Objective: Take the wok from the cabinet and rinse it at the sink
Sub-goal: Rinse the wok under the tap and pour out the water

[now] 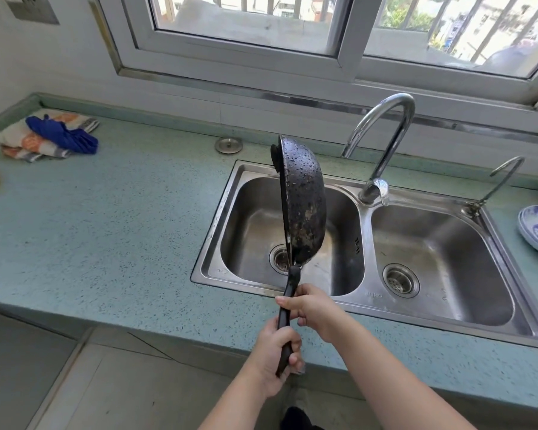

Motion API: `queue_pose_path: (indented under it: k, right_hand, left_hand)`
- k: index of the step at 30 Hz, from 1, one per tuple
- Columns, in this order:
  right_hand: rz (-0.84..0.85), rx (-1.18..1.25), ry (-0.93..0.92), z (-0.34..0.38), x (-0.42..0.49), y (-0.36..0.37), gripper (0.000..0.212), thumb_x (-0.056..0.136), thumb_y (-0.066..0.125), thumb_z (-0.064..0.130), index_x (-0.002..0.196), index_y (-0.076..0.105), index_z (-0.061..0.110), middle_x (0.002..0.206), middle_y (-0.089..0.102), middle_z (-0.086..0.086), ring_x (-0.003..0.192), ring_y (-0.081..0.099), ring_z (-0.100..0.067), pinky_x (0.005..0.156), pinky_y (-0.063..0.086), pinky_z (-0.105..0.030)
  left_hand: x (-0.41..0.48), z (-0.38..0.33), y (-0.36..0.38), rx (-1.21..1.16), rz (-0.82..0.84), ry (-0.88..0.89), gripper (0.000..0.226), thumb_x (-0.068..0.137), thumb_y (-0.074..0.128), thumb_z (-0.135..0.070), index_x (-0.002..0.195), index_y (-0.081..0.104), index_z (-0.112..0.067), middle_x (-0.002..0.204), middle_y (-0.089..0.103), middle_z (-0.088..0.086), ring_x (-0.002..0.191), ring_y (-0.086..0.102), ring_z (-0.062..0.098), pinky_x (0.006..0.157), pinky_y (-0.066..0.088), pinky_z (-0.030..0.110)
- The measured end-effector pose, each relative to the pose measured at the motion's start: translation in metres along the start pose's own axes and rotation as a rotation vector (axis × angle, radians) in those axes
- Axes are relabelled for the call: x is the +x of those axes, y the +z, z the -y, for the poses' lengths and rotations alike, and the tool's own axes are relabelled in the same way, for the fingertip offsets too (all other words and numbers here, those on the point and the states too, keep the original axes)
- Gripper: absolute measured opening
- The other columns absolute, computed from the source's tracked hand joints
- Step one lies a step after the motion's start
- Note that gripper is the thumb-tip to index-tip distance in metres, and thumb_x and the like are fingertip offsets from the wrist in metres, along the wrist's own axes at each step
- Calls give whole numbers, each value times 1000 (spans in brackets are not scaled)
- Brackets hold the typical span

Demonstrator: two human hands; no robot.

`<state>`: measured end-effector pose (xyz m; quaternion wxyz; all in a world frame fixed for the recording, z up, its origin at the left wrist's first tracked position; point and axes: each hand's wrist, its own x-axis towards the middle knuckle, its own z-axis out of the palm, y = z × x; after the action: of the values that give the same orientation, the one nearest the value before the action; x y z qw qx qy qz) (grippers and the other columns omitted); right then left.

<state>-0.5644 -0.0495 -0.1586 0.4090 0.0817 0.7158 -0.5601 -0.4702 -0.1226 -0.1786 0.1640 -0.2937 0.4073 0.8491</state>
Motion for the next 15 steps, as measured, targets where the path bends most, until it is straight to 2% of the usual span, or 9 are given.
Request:
queue_pose_path:
  k: [9,15]
  right_hand:
    - [-5,-42,23,1,-4,1,22,81,70,15,87,49,12,65,62,0,56,57,-9,51,35,-20]
    - [-31,-66,33,-2,-1,7,27,79,71,15,93,49,9,67,62,0,58,57,-11,54,36,-22]
  left_hand:
    - [0,4,0,-14,2,5,32,85,36,8,110,50,-6,48,37,1,30,32,10,35,31,17]
    - [0,7,-6,-34,-5,-5,28,85,37,7,104,50,-8,50,35,1,30,30,9,35,28,18]
